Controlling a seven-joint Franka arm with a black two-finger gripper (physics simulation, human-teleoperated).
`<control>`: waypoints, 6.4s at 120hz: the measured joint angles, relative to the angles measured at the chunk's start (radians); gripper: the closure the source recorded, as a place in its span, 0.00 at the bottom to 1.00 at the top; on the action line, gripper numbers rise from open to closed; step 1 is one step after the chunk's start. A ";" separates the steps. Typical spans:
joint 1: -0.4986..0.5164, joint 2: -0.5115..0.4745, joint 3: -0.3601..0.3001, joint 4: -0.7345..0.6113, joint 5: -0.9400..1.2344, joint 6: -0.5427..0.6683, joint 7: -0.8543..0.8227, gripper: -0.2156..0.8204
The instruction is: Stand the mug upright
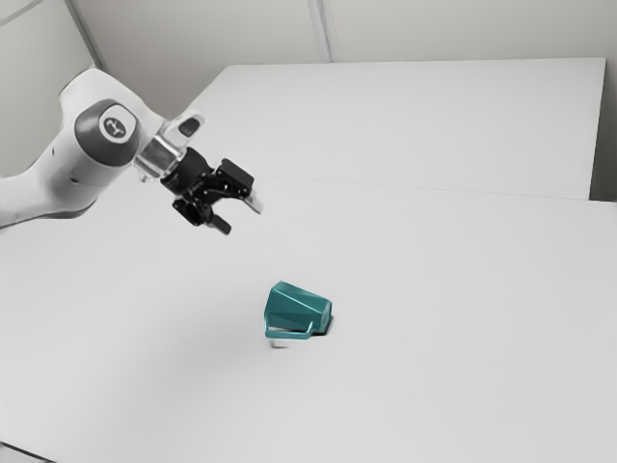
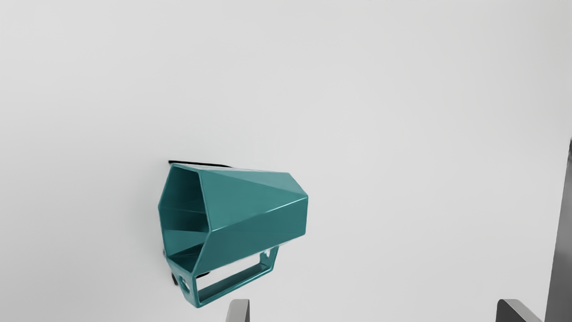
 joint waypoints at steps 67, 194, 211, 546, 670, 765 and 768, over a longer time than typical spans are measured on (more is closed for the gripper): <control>0.014 0.072 0.017 -0.143 -0.167 0.059 0.065 0.21; 0.013 0.255 0.016 -0.139 -0.366 0.143 0.267 0.21; 0.011 0.263 0.016 -0.139 -0.423 0.146 0.309 0.21; 0.009 0.096 -0.086 -0.059 0.674 0.056 0.037 0.96; 0.005 0.171 -0.107 -0.139 0.847 0.245 -0.310 0.96; 0.012 0.123 -0.105 0.141 0.744 -0.064 -0.324 0.25; 0.012 0.123 -0.105 0.159 0.740 -0.082 -0.319 0.24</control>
